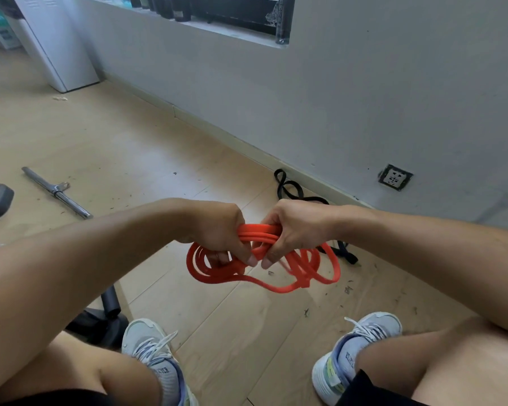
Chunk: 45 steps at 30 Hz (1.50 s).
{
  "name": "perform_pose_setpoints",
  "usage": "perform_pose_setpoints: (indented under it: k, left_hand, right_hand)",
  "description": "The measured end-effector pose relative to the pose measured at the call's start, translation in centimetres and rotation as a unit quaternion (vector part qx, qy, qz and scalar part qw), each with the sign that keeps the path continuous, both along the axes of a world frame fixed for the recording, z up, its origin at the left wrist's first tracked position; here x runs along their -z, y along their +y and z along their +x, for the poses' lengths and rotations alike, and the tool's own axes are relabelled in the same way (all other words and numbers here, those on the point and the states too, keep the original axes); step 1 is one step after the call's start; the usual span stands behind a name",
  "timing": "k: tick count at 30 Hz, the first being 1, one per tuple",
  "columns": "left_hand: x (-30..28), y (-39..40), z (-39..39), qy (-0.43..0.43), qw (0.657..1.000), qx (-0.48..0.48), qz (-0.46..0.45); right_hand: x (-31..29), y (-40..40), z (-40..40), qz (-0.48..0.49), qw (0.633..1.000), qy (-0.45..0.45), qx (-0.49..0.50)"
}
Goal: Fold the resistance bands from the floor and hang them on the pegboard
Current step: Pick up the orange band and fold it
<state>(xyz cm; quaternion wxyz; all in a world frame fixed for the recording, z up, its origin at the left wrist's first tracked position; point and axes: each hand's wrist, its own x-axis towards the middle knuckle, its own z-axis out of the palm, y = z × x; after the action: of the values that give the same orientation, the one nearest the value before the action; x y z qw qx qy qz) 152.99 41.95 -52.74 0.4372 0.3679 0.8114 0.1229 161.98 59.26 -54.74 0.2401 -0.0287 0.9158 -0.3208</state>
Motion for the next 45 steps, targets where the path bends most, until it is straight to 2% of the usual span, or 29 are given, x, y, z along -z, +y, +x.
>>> perform_pose_setpoints:
  k: [11,16,27,32,40,45]
  left_hand:
    - [0.2,-1.1,0.1,-0.136,0.986,0.003,-0.092]
    - [0.3,-1.4,-0.1,-0.148,0.984,0.005,-0.104]
    - [0.7,-1.3,-0.1,-0.181,0.975,0.024,-0.124]
    - [0.6,-1.2,0.1,-0.187,0.97,0.057,-0.141]
    - [0.9,-1.3,0.1,-0.162,0.974,0.065,-0.147]
    - [0.7,-1.1,0.3,-0.155,0.973,0.067,-0.159]
  right_hand:
    - [2.3,-0.3,-0.3,-0.046,0.996,-0.052,-0.052]
    - [2.4,-0.3,-0.2,-0.066,0.994,-0.061,-0.055]
    - [1.7,-0.8,-0.3,-0.013,0.995,-0.046,-0.086]
    - [1.1,-0.6,-0.4,-0.01,0.992,-0.073,-0.105]
    - [0.9,-0.5,0.0,0.017,0.99,-0.101,-0.096]
    - [1.4,-0.5,0.2,0.068,0.99,-0.071,-0.098]
